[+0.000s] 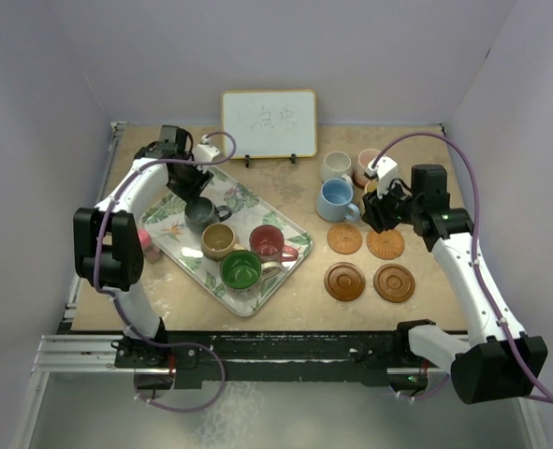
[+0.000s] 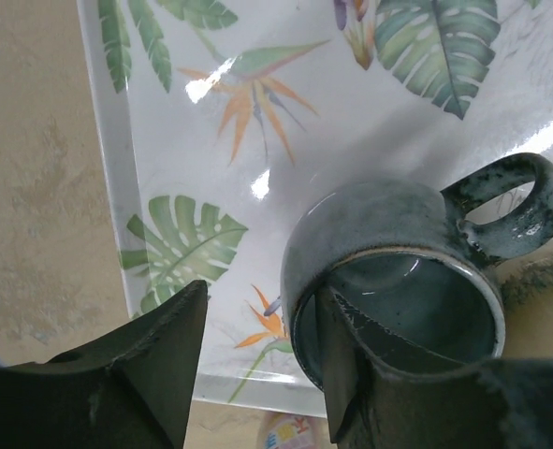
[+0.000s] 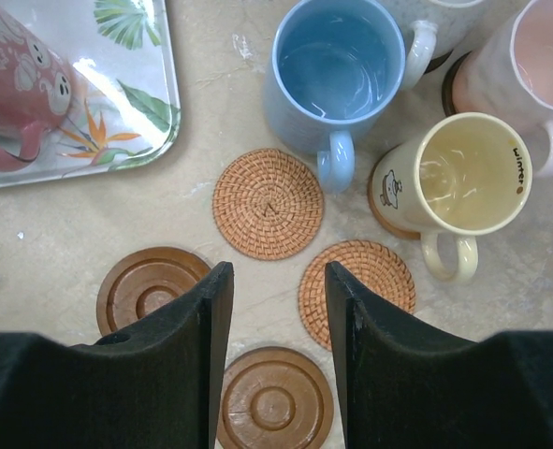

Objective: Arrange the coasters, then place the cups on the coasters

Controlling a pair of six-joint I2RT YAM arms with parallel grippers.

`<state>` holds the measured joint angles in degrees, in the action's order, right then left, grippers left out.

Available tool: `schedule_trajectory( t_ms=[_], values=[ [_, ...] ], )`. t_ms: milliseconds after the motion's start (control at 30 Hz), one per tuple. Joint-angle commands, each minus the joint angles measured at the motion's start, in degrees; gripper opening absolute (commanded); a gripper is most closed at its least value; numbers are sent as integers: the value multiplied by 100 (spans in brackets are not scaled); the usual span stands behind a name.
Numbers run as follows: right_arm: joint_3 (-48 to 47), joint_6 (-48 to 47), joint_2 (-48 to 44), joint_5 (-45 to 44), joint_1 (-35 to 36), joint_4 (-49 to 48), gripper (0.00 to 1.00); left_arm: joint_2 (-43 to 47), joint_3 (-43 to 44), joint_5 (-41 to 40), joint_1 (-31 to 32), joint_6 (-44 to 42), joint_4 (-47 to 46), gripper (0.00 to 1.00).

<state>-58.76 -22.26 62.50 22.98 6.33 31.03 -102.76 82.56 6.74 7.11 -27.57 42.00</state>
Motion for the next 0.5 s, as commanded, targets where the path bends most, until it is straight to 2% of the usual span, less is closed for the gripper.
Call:
schedule_trajectory(
  t_ms=[0,467],
  values=[
    [-12,-31,-37,-170,8,-23,46,-138,415,305,88,-570,172,45],
    [14,14,-72,-12,15,-22,46,-473,524,473,355,-977,280,27]
  ],
)
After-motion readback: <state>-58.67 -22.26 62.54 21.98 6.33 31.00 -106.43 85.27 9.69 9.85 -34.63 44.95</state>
